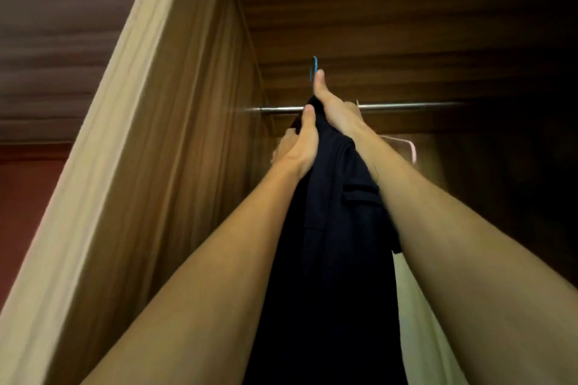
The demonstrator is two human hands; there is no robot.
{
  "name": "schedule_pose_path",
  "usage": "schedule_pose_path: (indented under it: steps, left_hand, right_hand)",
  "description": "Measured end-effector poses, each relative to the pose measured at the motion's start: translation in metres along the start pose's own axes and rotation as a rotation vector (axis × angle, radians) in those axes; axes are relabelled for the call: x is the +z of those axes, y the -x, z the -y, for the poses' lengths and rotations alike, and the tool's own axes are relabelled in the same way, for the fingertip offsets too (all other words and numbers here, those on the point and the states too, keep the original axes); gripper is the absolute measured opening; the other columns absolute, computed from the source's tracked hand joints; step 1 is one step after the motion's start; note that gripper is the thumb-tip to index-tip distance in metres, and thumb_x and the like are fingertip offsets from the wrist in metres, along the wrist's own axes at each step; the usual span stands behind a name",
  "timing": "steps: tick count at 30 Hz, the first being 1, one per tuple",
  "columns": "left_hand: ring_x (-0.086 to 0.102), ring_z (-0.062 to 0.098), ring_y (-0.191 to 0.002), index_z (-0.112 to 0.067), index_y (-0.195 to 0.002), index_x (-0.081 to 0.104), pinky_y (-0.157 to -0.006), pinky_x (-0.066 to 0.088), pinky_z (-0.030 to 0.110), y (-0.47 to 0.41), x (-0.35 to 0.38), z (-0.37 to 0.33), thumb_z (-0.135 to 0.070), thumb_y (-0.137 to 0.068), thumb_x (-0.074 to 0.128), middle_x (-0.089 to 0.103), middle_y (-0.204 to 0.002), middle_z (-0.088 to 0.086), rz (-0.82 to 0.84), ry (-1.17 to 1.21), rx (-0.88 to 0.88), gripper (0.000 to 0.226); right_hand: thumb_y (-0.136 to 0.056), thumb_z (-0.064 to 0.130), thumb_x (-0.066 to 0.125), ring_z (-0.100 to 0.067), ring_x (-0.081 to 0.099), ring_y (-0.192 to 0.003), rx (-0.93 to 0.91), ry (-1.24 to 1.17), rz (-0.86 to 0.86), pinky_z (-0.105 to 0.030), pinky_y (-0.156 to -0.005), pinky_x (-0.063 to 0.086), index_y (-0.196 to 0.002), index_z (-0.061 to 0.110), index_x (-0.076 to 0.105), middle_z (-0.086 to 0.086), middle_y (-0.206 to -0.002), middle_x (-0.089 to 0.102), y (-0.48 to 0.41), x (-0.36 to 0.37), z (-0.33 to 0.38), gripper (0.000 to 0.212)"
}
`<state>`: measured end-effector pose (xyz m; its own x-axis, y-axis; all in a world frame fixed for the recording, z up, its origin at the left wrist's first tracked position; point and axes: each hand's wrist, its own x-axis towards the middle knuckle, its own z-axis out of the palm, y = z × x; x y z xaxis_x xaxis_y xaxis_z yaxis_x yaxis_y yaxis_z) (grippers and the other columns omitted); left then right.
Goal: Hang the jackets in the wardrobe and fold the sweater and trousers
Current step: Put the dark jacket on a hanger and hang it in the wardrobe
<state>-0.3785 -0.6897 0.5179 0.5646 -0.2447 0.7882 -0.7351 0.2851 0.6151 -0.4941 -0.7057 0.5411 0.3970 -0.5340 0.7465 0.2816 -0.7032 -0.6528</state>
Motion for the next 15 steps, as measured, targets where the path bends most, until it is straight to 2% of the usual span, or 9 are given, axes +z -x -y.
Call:
schedule_pose_path:
  steps: [3,6,9,13,15]
  left_hand:
    - [0.054,0.033,-0.126,-0.029,-0.14,0.052,-0.109,0.038,0.052,-0.022,0.0,-0.008,-0.094,-0.052,0.004,0.061,-0.135,0.008,-0.022,-0.079,0.025,0.119]
    - [0.045,0.032,-0.135,-0.032,-0.149,0.039,-0.114,0.032,0.051,-0.009,-0.007,-0.014,-0.081,-0.083,0.011,0.049,-0.148,0.004,0.001,-0.163,0.039,0.088]
    - [0.04,0.03,-0.14,-0.029,-0.152,0.035,-0.116,0.029,0.049,-0.01,-0.012,-0.001,-0.075,-0.092,0.017,0.045,-0.152,0.003,-0.008,-0.25,0.036,0.078]
    - [0.038,0.035,-0.138,-0.025,-0.152,0.033,-0.114,0.03,0.049,-0.004,-0.021,0.025,-0.069,-0.096,0.017,0.043,-0.15,0.012,0.002,-0.514,0.107,0.074]
    - [0.033,0.037,-0.138,-0.019,-0.149,0.036,-0.112,0.029,0.046,0.003,-0.028,0.039,-0.059,-0.101,0.02,0.042,-0.148,0.018,-0.023,-0.712,0.207,0.064]
  right_hand:
    - [-0.089,0.078,0.035,-0.029,0.048,-0.132,-0.004,-0.016,-0.021,-0.037,-0.102,0.039,-0.152,0.007,0.032,-0.012,-0.15,0.044,-0.045,0.012,0.003,0.095]
    - [-0.1,0.063,0.028,-0.03,0.042,-0.138,-0.024,0.01,-0.051,-0.033,-0.103,0.035,-0.152,0.004,0.029,-0.014,-0.155,0.038,-0.084,0.019,0.0,0.079]
    - [-0.105,0.053,0.024,-0.028,0.043,-0.139,-0.003,0.053,-0.044,-0.032,-0.107,0.034,-0.148,0.002,0.038,-0.015,-0.153,0.042,-0.108,0.033,-0.031,0.068]
    - [-0.107,0.05,0.019,-0.03,0.047,-0.135,0.051,0.087,0.012,-0.033,-0.105,0.036,-0.146,0.004,0.043,-0.017,-0.149,0.046,-0.109,0.052,-0.062,0.065]
    - [-0.108,0.043,0.02,-0.031,0.055,-0.121,0.036,0.121,0.019,-0.032,-0.096,0.04,-0.143,0.002,0.045,-0.018,-0.144,0.049,-0.108,0.052,-0.059,0.059]
